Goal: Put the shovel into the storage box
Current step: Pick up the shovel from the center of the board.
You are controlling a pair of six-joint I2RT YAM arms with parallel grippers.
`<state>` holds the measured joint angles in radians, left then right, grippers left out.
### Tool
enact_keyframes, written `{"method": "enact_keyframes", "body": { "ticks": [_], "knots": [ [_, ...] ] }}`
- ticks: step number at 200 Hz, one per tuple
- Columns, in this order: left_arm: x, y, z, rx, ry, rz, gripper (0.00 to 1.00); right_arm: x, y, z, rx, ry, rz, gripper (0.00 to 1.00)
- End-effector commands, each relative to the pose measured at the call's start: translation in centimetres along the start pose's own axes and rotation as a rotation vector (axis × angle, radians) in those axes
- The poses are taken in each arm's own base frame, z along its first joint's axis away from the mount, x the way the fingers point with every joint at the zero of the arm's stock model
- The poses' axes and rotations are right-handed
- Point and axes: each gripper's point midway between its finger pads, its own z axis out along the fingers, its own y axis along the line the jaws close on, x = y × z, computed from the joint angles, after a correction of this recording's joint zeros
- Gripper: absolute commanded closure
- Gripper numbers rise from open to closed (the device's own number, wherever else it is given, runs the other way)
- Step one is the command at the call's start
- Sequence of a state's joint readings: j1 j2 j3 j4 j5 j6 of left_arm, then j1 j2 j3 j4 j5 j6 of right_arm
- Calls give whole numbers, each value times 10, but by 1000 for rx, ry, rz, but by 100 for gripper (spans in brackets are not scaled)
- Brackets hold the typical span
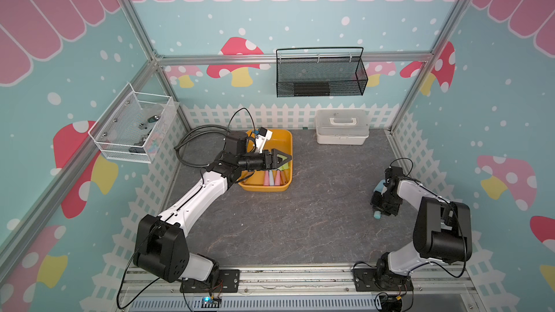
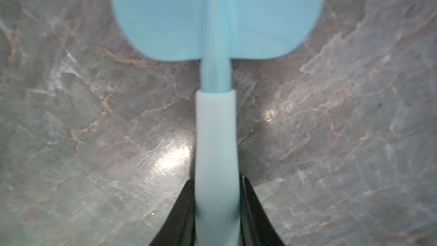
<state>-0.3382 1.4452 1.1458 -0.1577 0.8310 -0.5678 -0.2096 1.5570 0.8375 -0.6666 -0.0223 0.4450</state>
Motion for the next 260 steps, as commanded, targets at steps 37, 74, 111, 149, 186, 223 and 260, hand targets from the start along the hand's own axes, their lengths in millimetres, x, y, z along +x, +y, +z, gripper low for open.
{"method": "enact_keyframes", "body": {
  "ticks": [37,74,111,149,186,223,260],
  "knots": [
    [-4,-10,-7,25,-15,47,24,1,3,-6,-24,-2,-2,96],
    [-7,-8,-2,30,-9,41,24,-1,16,-45,-54,-77,-54,97],
    [-14,-9,9,30,11,44,24,3,48,-100,-118,-163,-164,98],
    [-11,-6,25,5,60,38,23,27,98,-144,-210,-203,-318,100],
    [-11,-6,37,-7,79,50,22,57,142,-165,-287,-212,-453,100],
    [13,-8,62,-23,138,66,23,84,180,-174,-324,-218,-575,100],
    [32,1,83,-63,178,72,26,99,208,-175,-338,-221,-648,100]
  ]
}}
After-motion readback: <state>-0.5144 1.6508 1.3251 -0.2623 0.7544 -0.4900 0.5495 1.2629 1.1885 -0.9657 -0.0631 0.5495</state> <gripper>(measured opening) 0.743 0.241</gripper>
